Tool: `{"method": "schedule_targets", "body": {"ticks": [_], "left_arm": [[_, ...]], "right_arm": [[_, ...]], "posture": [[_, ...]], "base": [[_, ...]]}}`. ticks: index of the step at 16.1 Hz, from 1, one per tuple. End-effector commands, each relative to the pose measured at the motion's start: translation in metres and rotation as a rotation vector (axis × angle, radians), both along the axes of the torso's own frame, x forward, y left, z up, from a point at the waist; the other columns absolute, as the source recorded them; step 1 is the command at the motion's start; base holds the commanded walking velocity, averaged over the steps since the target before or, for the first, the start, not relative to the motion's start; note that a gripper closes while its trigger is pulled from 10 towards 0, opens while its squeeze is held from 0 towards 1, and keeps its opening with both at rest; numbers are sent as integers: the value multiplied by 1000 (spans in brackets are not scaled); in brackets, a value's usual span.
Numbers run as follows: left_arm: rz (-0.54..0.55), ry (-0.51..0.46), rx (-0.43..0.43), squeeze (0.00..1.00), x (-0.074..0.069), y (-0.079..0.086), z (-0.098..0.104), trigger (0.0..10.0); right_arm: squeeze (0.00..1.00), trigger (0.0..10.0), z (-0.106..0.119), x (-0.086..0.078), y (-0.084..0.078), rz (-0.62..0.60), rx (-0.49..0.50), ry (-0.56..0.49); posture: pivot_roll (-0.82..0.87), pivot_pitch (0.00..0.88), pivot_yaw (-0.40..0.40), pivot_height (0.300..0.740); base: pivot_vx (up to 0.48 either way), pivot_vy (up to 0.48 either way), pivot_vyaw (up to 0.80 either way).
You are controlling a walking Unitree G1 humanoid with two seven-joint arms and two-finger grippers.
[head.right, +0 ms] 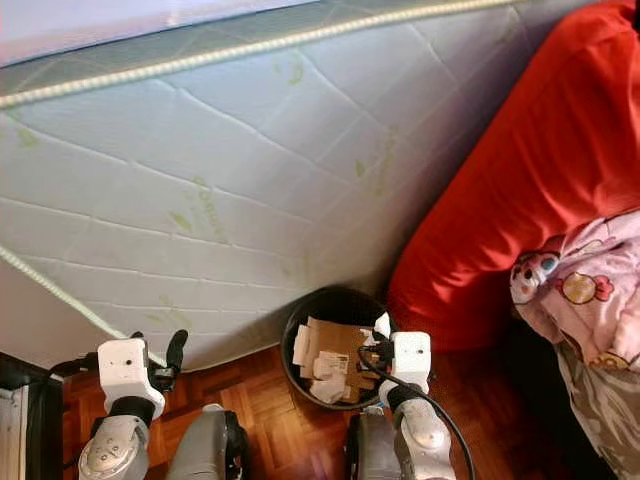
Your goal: Clean up the room
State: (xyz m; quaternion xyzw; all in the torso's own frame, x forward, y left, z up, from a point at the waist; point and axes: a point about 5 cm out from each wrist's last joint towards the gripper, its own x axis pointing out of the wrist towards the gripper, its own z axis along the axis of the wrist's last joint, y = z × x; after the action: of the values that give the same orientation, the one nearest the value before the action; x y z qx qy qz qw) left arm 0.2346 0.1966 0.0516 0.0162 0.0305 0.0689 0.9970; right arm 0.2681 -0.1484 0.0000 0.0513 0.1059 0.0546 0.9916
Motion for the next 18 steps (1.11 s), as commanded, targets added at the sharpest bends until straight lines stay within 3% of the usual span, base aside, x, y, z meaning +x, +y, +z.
{"method": "schedule_targets", "body": {"ticks": [1,5,6,18], "left_arm": [[7,21,-4,0,-4,0,-4,10000],[6,28,-3,0,-4,0,-5,10000],[7,27,-3,0,-4,1,-5,10000],[8,21,-7,0,-5,1,-3,10000]], "right_arm": [[0,10000,-4,-3,1,5,2,21],[0,10000,-9,-1,5,26,-5,80],[0,10000,-9,-1,5,30,-7,79],[0,10000,-8,1,7,35,19,78]], "posture": [[-7,253,-1,646],[-3,258,0,646],[-4,259,0,631],[3,272,7,631]], "base": [[0,0,0],[0,0,0],[0,0,0],[0,0,0]]}}
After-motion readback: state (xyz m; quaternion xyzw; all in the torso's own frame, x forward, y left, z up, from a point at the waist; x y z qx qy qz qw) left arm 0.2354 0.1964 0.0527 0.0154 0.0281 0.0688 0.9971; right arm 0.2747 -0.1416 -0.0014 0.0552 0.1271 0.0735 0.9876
